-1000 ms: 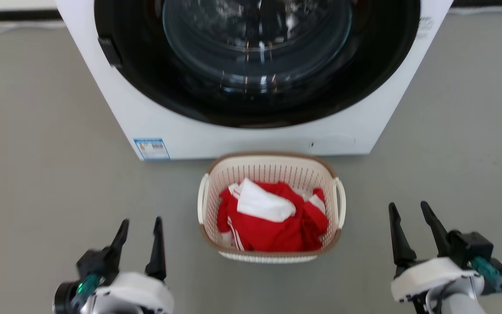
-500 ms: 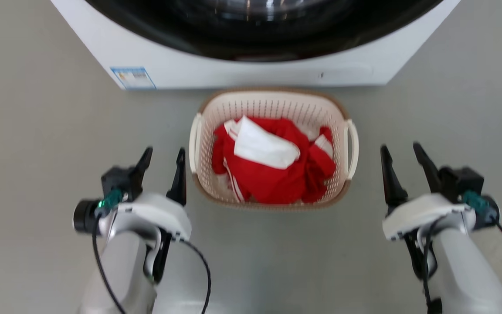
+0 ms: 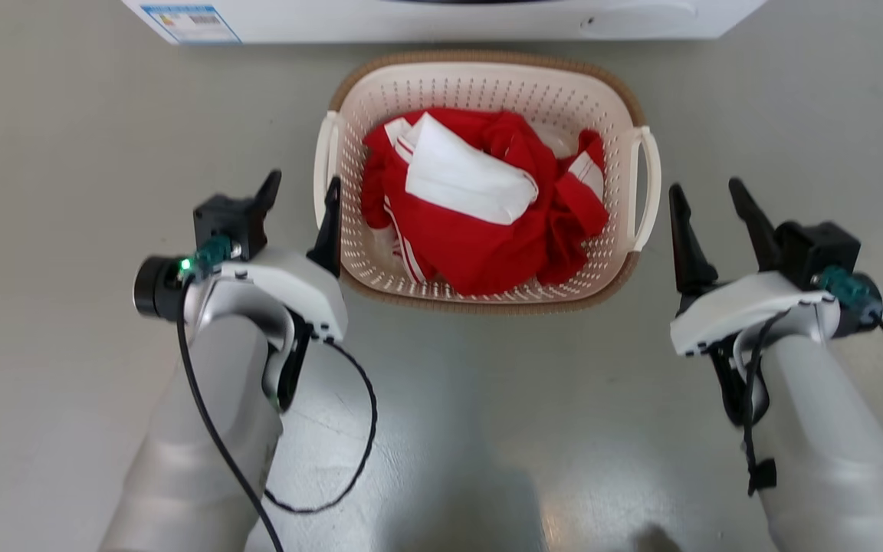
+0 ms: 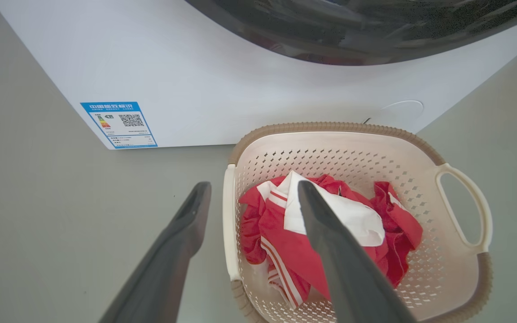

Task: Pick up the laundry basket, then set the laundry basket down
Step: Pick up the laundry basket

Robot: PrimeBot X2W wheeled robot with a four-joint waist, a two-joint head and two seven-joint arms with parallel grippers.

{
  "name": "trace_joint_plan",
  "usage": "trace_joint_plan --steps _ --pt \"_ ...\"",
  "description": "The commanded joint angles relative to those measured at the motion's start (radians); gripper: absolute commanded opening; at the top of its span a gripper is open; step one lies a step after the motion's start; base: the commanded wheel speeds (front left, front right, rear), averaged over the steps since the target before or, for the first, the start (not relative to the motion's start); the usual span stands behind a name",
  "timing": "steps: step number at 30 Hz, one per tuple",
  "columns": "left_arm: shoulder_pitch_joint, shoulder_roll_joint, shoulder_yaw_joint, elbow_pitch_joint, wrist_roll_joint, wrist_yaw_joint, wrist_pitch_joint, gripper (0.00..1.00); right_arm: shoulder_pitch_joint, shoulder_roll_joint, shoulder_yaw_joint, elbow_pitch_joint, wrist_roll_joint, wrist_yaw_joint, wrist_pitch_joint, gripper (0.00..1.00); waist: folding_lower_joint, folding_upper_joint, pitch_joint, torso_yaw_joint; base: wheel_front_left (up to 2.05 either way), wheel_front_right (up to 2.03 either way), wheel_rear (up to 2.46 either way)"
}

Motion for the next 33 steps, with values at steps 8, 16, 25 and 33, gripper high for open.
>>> trace_joint_plan --steps 8,16,25,33 --pt "-0.117 0.018 -0.012 0.111 -0.025 0.011 -0.010 1.00 -0.055 0.004 0.009 0.005 0.003 0.006 -0.014 1.00 0.0000 0.0000 0.083 -0.012 0.00 0.00 0.00" --pt "-0.200 0.042 -0.009 0.174 -0.015 0.009 -0.011 1.00 -0.076 0.004 -0.011 -0.012 -0.001 0.006 -0.014 1.00 0.0000 0.0000 0.154 -0.022 0.00 0.00 0.00" --pt "-0.276 0.061 -0.013 0.206 0.000 0.007 -0.011 1.00 -0.103 0.004 -0.024 -0.032 -0.012 0.006 -0.014 1.00 0.0000 0.0000 0.230 -0.022 0.00 0.00 0.00" --pt "-0.306 0.057 -0.024 0.235 0.008 0.002 -0.011 1.00 -0.127 0.004 -0.006 -0.020 0.005 0.006 -0.014 1.00 0.0000 0.0000 0.261 -0.020 0.00 0.00 0.00"
